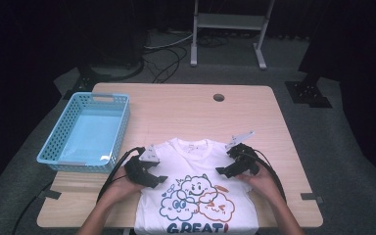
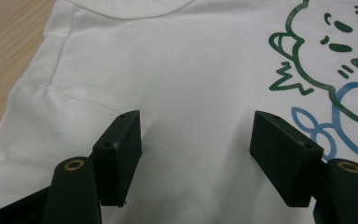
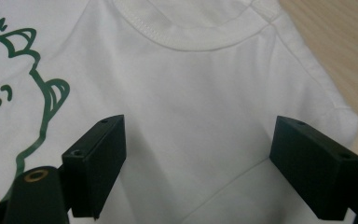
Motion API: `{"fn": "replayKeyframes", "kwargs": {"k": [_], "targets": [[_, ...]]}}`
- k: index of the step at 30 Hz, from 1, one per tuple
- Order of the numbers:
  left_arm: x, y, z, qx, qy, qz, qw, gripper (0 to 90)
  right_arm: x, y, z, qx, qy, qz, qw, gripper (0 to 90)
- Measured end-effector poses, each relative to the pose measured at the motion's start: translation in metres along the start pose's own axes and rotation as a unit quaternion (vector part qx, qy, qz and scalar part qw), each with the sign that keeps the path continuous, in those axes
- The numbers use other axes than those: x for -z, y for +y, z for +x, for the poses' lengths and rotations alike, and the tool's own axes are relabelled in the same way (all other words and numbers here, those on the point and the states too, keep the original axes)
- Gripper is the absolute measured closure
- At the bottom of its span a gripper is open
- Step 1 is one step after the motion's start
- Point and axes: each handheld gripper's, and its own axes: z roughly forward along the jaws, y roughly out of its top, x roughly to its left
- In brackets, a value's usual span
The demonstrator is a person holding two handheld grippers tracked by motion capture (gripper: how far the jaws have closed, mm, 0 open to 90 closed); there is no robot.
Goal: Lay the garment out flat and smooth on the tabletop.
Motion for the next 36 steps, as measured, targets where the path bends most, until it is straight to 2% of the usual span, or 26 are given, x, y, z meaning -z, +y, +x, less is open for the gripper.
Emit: {"fn": "replayKeyframes", "kwargs": {"k": [2, 5, 7, 8, 9, 10, 11, 14, 17, 22, 24, 25, 30, 36], "targets": [[0.001, -0.001, 0.001, -0.002, 0.002, 0.001, 1.0000, 33.8, 0.002, -0.003, -0.003, 0.009, -0.005, -0.003, 0.9999, 21.5], [0.002, -0.003, 0.003, 0.000, 0.007, -0.001, 1.0000, 33.8, 0.005, -0.007, -0.007, 0.007, -0.004, -0.011, 0.9999, 22.9], [0.002, -0.002, 0.003, 0.007, 0.018, 0.005, 0.9998, 32.5, 0.005, -0.007, -0.008, 0.009, -0.007, -0.009, 0.9999, 20.4], [0.003, -0.003, 0.003, 0.010, 0.012, 0.003, 0.9999, 30.2, 0.005, -0.005, -0.007, 0.010, -0.022, 0.002, 0.9997, 17.9], [0.005, -0.005, 0.002, 0.012, 0.003, -0.007, 0.9999, 30.5, 0.007, -0.006, -0.006, 0.006, -0.022, 0.003, 0.9997, 18.0], [0.007, -0.006, -0.001, 0.009, 0.003, -0.017, 0.9998, 30.5, 0.010, -0.007, -0.004, -0.002, -0.012, -0.003, 0.9999, 18.0], [0.009, -0.008, -0.005, 0.004, -0.002, -0.024, 0.9997, 30.5, 0.013, -0.009, -0.001, -0.003, -0.007, -0.009, 0.9999, 17.9], [0.014, -0.011, -0.016, -0.011, -0.012, -0.028, 0.9995, 29.9, 0.026, -0.016, 0.016, 0.020, -0.003, -0.023, 0.9995, 17.8], [0.018, -0.013, -0.027, -0.022, -0.018, -0.035, 0.9990, 29.7, 0.032, -0.025, 0.031, 0.031, 0.005, -0.016, 0.9994, 16.4], [0.019, -0.018, -0.042, -0.046, -0.038, -0.019, 0.9980, 31.6, 0.036, -0.041, 0.050, 0.034, 0.025, -0.009, 0.9991, 14.1], [0.017, -0.019, -0.045, -0.049, -0.042, -0.008, 0.9979, 31.6, 0.035, -0.046, 0.057, 0.033, 0.028, 0.005, 0.9990, 13.4], [0.016, -0.019, -0.046, -0.047, -0.043, -0.001, 0.9979, 31.6, 0.034, -0.048, 0.059, 0.037, 0.028, 0.006, 0.9989, 13.4], [0.014, -0.018, -0.043, -0.044, -0.038, -0.001, 0.9983, 30.8, 0.032, -0.048, 0.063, 0.035, 0.014, 0.014, 0.9992, 11.7], [0.008, -0.012, -0.032, -0.032, -0.026, -0.002, 0.9991, 30.3, 0.026, -0.040, 0.056, 0.031, 0.007, 0.015, 0.9994, 11.5]]}}
